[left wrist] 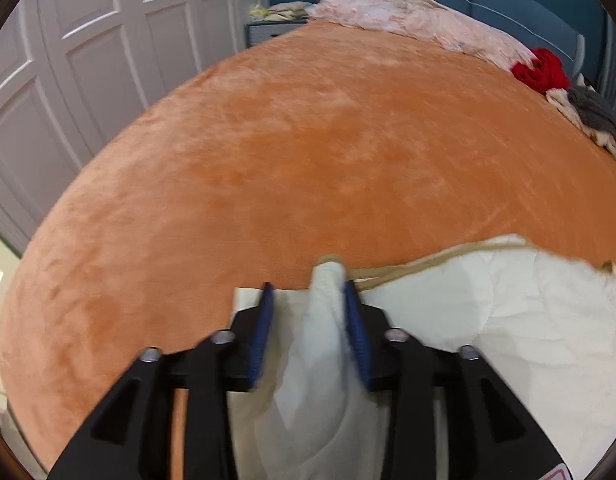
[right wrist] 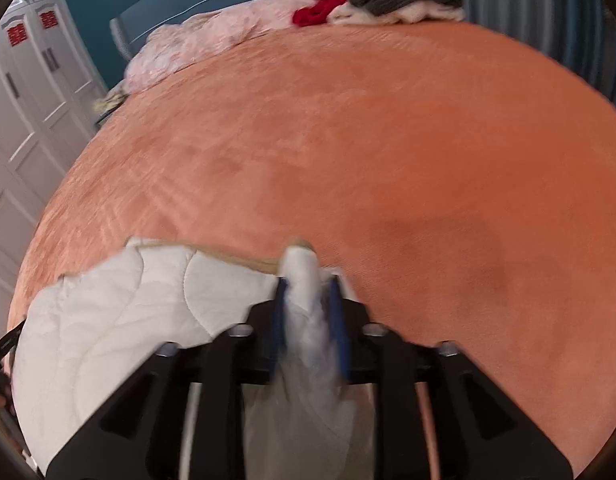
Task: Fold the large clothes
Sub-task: 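Carry the held hem over the jacket toward the collar with both tools, then open both tools and press the folded jacket flat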
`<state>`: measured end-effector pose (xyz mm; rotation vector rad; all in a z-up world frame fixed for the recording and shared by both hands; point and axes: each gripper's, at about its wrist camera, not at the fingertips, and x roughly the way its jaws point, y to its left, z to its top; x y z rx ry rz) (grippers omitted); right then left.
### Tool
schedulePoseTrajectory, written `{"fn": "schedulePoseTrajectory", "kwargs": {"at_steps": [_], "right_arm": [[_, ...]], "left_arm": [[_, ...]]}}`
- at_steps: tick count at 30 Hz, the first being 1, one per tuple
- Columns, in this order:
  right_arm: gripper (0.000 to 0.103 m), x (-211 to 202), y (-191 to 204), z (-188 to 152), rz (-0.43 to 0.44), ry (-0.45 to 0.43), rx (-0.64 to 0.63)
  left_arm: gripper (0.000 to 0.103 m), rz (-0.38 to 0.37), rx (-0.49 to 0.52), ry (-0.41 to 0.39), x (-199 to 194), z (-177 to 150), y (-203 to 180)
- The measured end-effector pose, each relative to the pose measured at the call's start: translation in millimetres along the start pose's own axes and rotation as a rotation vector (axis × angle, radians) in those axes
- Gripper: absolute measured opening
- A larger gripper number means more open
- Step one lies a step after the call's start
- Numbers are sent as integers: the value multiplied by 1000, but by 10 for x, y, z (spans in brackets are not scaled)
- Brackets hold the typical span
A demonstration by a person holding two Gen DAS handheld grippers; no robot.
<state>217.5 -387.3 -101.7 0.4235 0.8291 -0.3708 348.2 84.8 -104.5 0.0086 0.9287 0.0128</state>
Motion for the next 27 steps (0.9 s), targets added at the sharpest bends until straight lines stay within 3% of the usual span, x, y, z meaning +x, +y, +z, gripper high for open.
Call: {"fn": "schedulePoseTrajectory", "kwargs": {"at_steps": [2,4,8,12,14,17,20,27], "right_arm": [[47,-296,25,29,19,-80,6],[47,-574,183,55,63,-125,-38],[45,-725,720,20,188,-99,-152],[19,-541,1364,-134,287,10,-280],[7,-422,1565,-216,303,49,-318],[6,-234,1722,-293,304,102,-340],[6,-7,1760,-353,271,153,-353],[0,374,1568,-443,264,193,-262]], "left_arm": [[56,-38,-24,-41,-250,32,92],[62,-79,-31,-82,-511,67,118],[62,-193,1,-124,-898,167,-162],[62,-322,120,-83,-916,135,-804],[62,-332,166,-50,-796,63,-1071],[61,-374,174,20,-575,-11,-1315],[60,-353,182,61,-348,-108,-1469],[60,-290,211,55,-34,-337,-1558]]}}
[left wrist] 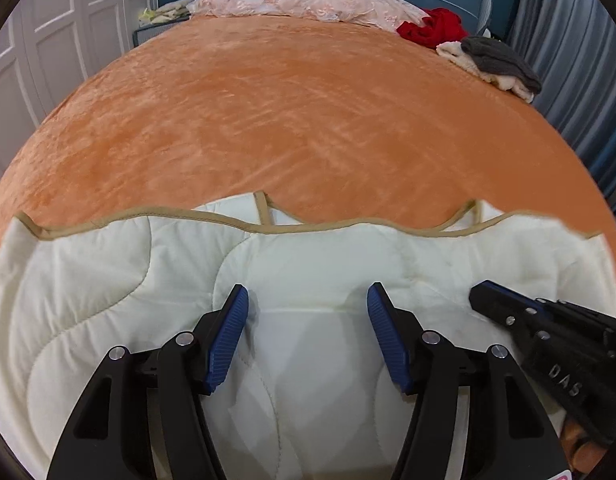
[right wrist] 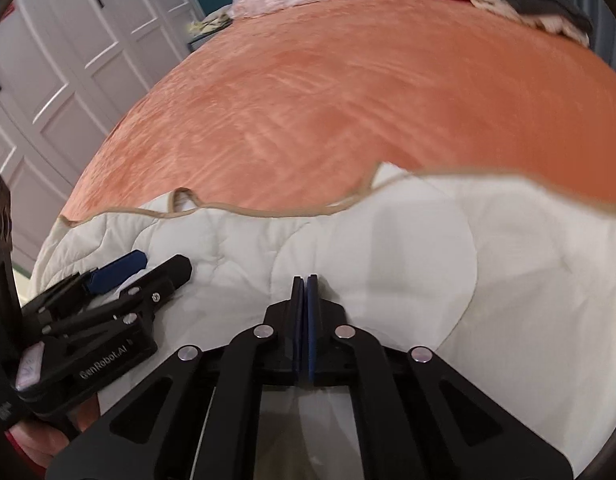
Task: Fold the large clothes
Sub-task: 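Open both tools and press the folded jacket flat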
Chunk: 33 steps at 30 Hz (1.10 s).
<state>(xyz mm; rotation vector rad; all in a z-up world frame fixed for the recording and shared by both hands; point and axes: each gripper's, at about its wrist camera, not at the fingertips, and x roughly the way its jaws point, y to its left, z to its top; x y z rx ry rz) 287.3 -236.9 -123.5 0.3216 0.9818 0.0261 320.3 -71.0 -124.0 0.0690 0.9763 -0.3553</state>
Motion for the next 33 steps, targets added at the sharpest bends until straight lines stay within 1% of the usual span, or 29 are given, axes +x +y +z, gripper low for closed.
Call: {"fn": "schedulePoseTrajectory", "kwargs": {"at_steps": [3,8,13,27,30,32,33], "right_arm": [[0,50,-10,-42,-14,-15,-5],[0,119,15,-42,-28,-39,-10],[0,166,52,-46,-50,-59,-26],[0,175,11,-53,-36,-89,-9],[0,98,-21,-53,-24,-113,14],[0,-100,-49,-61,-71,-164,47],[6,-270,-67,-78,-77,-201,75]], "left_arm": [[60,32,17,-14,70,-35,-42],[61,29,12,-23,113,-55,-13],[62,48,24,-35,153,-68,-41],[64,81,37,-52,187,-72,-83],[65,86,31,-52,137,-58,-84],[65,93,15,-47,26,-41,-58],[64,100,0,-54,-53,-46,-37]]}}
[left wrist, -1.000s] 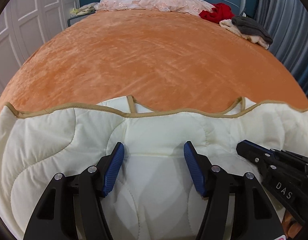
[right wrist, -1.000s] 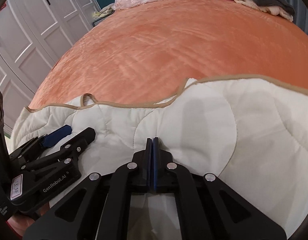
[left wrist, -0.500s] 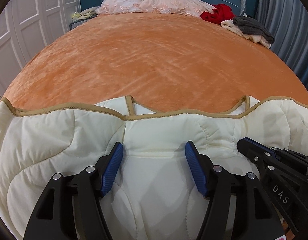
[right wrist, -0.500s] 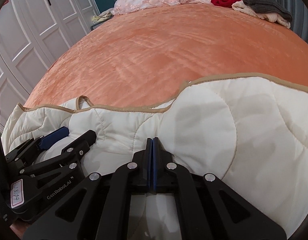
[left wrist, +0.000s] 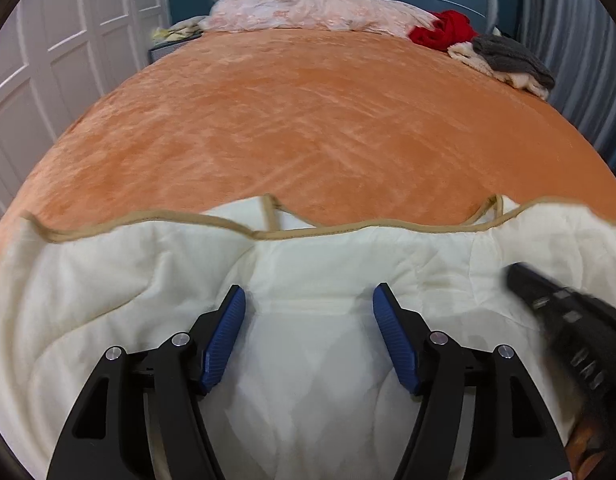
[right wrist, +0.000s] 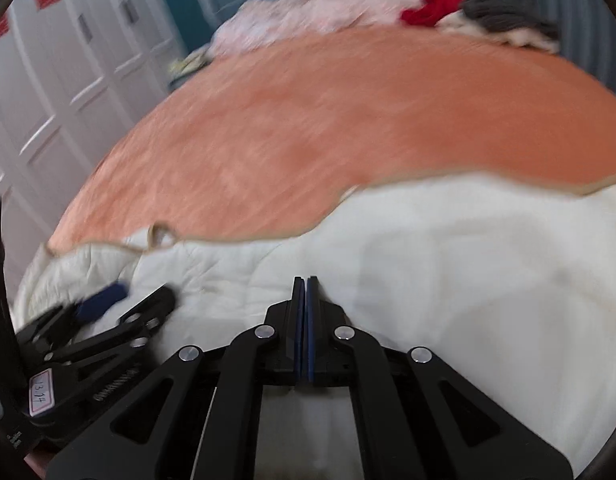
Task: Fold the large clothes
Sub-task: 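Open both tools and press the folded jacket flat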
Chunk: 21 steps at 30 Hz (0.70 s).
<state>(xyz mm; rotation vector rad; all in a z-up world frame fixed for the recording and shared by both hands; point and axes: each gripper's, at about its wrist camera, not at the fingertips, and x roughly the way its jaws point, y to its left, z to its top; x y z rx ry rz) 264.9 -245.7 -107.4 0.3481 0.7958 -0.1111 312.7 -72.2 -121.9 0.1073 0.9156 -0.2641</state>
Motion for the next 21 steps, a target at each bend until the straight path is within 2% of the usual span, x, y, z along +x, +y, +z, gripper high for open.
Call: {"fn": "schedulePoseTrajectory", "kwargs": {"at_steps": [1,3,5,9,12,14,21], "right_arm": [[6,-183,-32,-2,25,-33,31],[6,-419,-39,-53,83,-37,54],[6,-620,40,-182,121,9,27],[6,-809,263,-468,132,91,-53],[6,-806,345,-656,143,143,-58],[5,-740,361,-763,118,167,-69],[3,-536,268,-888,119,184,-24]], "left_arm": [[63,-11,-36,-19,-144,-16,61],[63,-56,-89,-33,-375,-98,168],[63,-78,-105,-29,-601,-246,215],[63,-78,-92,-10,-863,-519,167],[63,-70,-82,2,-963,-697,101],[63,-46,-75,14,-930,-793,58],[64,47,3,-16,-787,-969,-60]]}}
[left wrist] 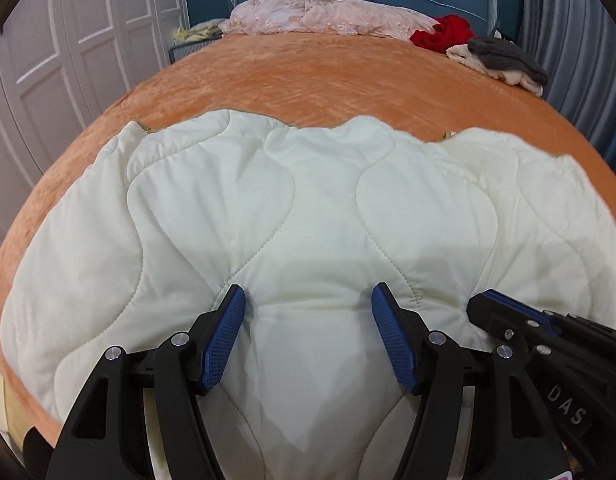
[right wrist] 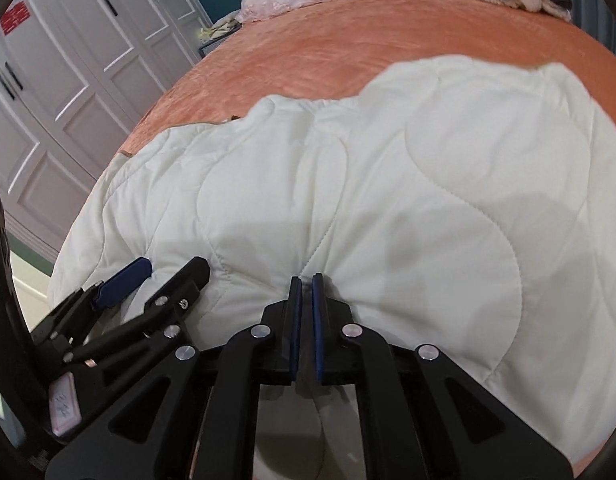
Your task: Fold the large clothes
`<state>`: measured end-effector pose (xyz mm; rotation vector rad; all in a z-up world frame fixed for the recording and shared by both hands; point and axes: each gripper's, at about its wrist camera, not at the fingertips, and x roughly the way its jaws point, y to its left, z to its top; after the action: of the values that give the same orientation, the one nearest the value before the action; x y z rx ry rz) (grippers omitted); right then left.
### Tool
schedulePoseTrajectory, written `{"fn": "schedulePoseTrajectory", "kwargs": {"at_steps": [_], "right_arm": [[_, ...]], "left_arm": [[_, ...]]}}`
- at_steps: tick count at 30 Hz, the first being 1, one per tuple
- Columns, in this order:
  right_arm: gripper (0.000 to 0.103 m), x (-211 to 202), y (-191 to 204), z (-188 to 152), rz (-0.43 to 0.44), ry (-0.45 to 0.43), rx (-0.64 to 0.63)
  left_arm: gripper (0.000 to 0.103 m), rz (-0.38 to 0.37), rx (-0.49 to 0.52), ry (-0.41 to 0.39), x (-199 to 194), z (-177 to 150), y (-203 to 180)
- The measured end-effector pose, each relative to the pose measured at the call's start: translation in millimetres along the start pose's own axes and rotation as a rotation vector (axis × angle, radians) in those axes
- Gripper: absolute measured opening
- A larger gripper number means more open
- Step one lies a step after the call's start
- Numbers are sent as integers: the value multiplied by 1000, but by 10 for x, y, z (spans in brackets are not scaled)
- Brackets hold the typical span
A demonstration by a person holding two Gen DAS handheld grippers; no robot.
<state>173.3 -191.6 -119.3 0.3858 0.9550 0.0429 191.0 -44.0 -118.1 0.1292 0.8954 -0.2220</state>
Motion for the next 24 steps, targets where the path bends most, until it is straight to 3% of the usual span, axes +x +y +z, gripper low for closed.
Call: {"fn": "schedulePoseTrajectory", "kwargs": {"at_steps": [9,16,19,24], "right_arm": [[2,44,-19,-90,-11,-39,-18],[2,35,-29,-66,-8,-38,-12],[2,-31,12,-2,-27,-4,3],[9,-321,263,4,-54,-1,-30]], "left_arm": [[65,42,36,-41,75,-75,-58],[65,40,38,-30,69,-66,-51],[64,7,25,-1,-31,-31,-5],[67,-105,-127,18,-476,-93,379]]}}
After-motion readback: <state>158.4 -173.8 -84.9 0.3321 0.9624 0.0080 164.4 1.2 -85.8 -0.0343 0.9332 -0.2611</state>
